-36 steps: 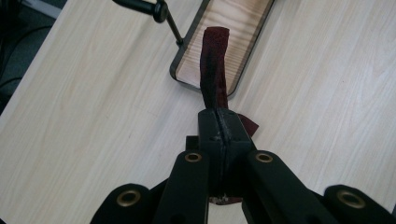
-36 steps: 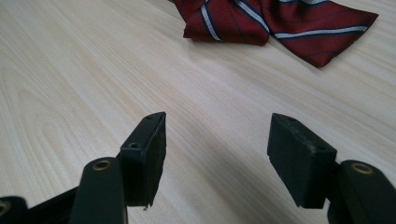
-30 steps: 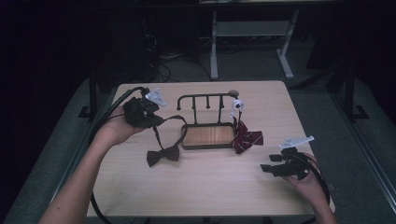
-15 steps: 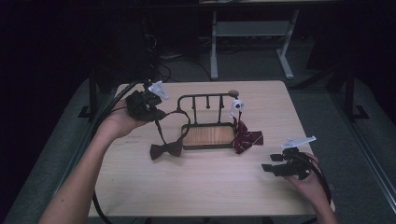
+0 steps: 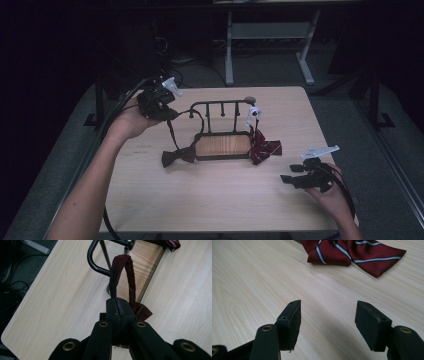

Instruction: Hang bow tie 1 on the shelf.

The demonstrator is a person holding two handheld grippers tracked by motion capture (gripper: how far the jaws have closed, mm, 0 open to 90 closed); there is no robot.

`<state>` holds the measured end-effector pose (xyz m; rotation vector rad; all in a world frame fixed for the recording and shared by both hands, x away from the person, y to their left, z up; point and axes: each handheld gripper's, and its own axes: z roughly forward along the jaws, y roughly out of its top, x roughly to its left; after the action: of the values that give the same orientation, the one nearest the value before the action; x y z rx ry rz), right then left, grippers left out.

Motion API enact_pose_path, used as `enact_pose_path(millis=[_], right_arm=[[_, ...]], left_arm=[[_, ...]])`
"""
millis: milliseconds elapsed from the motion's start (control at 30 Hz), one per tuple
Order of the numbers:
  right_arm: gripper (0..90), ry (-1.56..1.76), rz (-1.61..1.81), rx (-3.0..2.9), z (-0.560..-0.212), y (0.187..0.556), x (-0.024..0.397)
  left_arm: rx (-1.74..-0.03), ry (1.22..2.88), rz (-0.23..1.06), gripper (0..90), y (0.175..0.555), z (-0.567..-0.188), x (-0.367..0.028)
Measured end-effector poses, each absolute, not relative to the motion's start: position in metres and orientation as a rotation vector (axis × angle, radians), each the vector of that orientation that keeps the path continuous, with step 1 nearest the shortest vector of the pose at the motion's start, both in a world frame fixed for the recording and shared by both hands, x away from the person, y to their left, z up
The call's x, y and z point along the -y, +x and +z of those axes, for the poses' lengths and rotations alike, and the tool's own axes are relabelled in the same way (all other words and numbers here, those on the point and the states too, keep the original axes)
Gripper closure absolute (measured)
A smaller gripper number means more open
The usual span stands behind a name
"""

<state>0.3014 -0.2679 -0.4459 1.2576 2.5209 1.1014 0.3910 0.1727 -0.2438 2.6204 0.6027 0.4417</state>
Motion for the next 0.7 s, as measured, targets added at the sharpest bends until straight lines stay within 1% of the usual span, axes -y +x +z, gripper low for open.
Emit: enact_pose_path(millis=[700], right_arm=[[37.5, 1.262, 1.111, -2.513, -0.444, 0.301, 0.27]], left_arm=[[-0.715, 2.647, 0.427, 89.7, 0.42, -0.25, -0.177]])
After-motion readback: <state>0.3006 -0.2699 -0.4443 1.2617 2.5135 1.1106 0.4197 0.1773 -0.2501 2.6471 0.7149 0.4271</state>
